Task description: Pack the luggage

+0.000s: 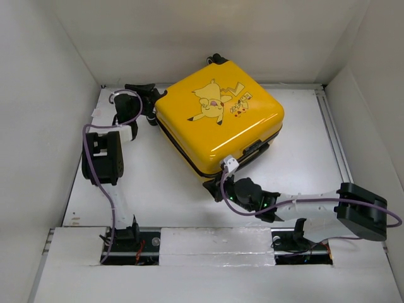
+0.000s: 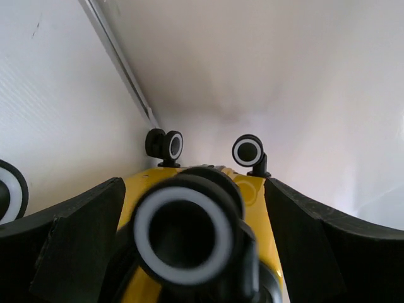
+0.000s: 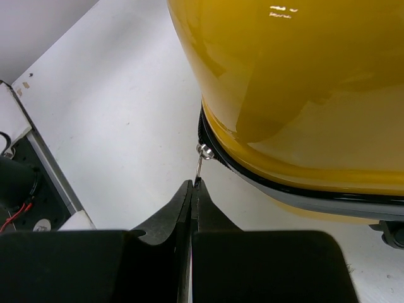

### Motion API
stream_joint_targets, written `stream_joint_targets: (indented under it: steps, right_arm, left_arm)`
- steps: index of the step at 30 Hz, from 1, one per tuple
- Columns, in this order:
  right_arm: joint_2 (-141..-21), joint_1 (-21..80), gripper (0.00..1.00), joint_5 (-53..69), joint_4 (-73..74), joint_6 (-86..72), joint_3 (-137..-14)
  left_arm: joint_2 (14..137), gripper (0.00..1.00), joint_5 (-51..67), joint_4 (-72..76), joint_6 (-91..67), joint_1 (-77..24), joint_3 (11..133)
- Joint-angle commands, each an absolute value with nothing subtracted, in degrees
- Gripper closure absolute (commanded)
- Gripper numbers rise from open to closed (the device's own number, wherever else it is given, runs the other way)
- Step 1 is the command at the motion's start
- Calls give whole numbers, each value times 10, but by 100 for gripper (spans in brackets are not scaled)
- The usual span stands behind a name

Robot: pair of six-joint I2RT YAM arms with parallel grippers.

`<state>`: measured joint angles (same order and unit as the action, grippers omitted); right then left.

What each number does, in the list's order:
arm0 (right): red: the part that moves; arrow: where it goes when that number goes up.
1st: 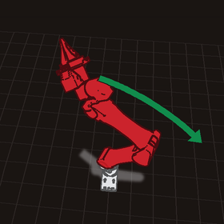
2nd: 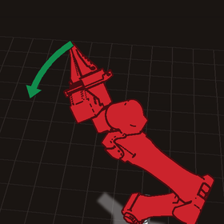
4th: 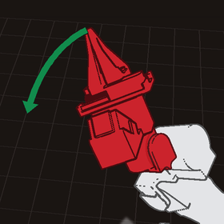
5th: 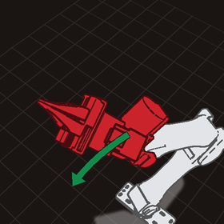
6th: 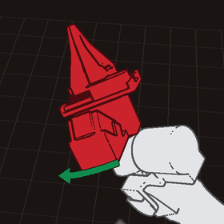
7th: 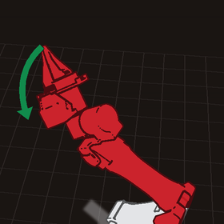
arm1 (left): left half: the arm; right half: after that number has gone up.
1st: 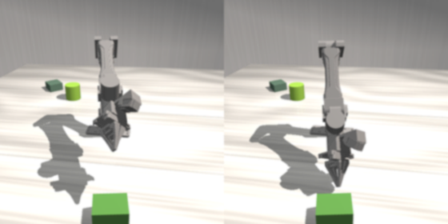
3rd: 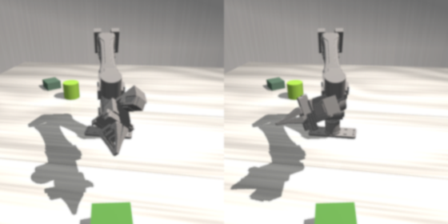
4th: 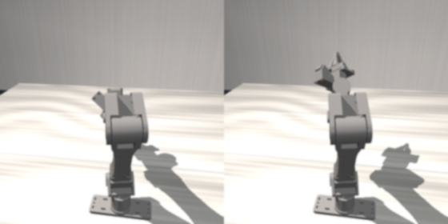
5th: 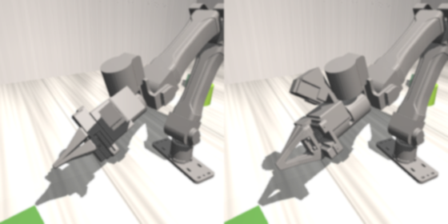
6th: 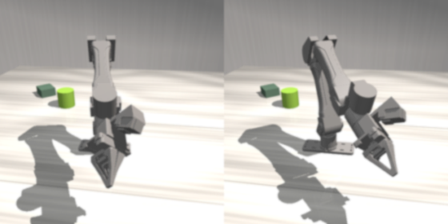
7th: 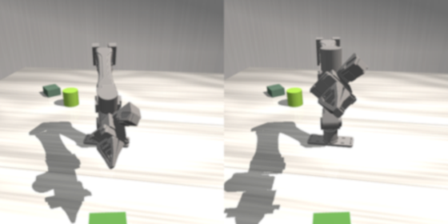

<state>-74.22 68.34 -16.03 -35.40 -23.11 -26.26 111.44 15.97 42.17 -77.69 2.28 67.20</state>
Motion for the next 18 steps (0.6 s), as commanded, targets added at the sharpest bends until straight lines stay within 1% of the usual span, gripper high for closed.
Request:
stream_joint_targets:
  steps: [1, 2, 4, 5, 6, 9, 10, 13, 16, 17, 18]
  right_arm:
    - [-744, 721, 100, -46, -362, -244, -283]
    - [-744, 721, 100, -46, -362, -244, -283]
    - [-744, 721, 100, -51, -362, -244, -283]
    - [-744, 721, 100, -51, -362, -244, -283]
    - [-744, 721, 100, -51, -362, -244, -283]
    - [-738, 721, 100, -57, -362, -250, -283]
    - [-738, 721, 100, -63, -362, -250, -283]
    - [-738, 721, 100, -63, -357, -250, -289]
    - [-721, 695, 100, -53, -345, -255, -294]
    - [-712, 685, 100, -47, -345, -255, -294]
    - [-702, 658, 100, -29, -345, -255, -294]
  left_arm:
    - [1135, 14, 184, 499, -851, 23, 695]
    - [1142, 23, 190, 528, -861, 23, 695]
    - [1150, 28, 190, 554, -880, 23, 689]
    - [1157, 33, 190, 572, -885, 23, 689]
    - [1157, 47, 190, 572, -892, 23, 689]
    - [1157, 77, 184, 584, -892, 23, 689]
    - [1151, 100, 184, 584, -892, 23, 689]
    - [1135, 100, 171, 618, -878, 23, 668]
    - [1085, 100, 156, 673, -846, 23, 592]
    - [1045, 100, 147, 685, -835, 23, 532]
    - [1022, 100, 126, 686, -811, 23, 500]
